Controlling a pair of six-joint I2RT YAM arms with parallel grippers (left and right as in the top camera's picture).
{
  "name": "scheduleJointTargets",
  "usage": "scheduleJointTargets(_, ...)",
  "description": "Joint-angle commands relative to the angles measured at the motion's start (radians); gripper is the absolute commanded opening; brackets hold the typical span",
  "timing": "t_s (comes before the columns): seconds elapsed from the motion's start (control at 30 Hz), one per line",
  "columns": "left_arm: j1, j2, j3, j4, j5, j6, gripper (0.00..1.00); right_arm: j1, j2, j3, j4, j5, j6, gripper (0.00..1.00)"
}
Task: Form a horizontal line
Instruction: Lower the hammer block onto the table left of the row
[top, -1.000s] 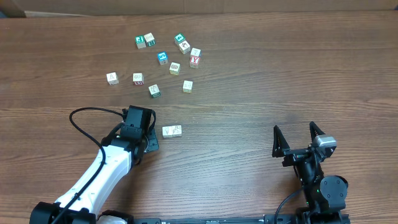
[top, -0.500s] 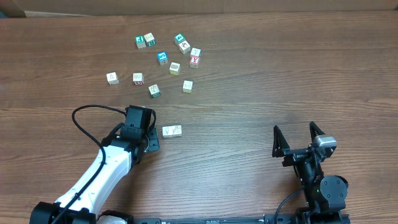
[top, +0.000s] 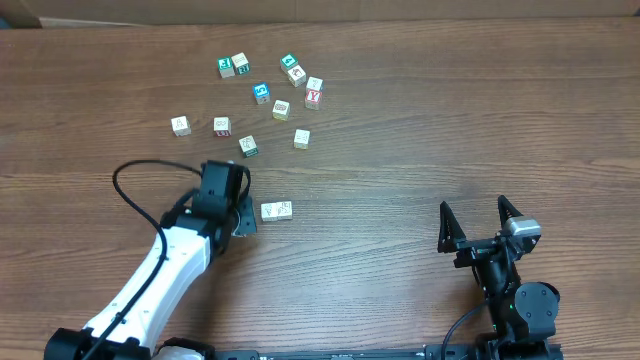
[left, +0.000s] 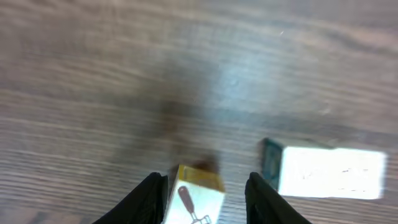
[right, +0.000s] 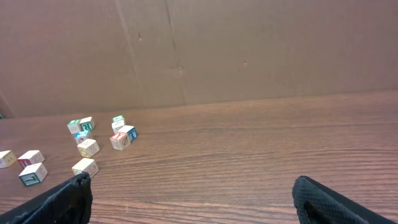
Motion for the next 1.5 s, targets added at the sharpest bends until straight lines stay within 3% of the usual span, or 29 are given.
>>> scheduleJointTargets(0.0, -0.006, 0.007, 0.070, -0.049, 0.008, 0.023, 0.31, -0.001, -0.010, -0.010, 0.003, 0.008, -0.001, 1.00)
scheduleJointTargets(0.07, -0.006, 0.007, 0.074, -0.093, 0.008, 0.017, 0.09, -0.001, -0.010, -0.010, 0.003, 0.008, -0.001, 1.00)
scheduleJointTargets(0.1, -0.005, 0.008, 0.074, -0.123, 0.007, -0.002, 0.04, -0.001, -0.010, -0.010, 0.003, 0.008, -0.001, 1.00)
scheduleJointTargets(0.43, -0.006, 0.010, 0.056, -0.366, 0.050, -0.049, 0.04, -0.001, -0.010, -0.010, 0.003, 0.008, -0.001, 1.00)
scheduleJointTargets(0.73, -0.006, 0.010, -0.056, -0.190, 0.050, -0.049, 0.04, -0.001, -0.010, -0.010, 0.003, 0.008, -0.001, 1.00)
scheduleJointTargets(1.47, -0.006, 0.026, -0.091, -0.023, 0.092, -0.048, 0.04, -0.001, -0.010, -0.010, 0.003, 0.008, -0.001, 1.00)
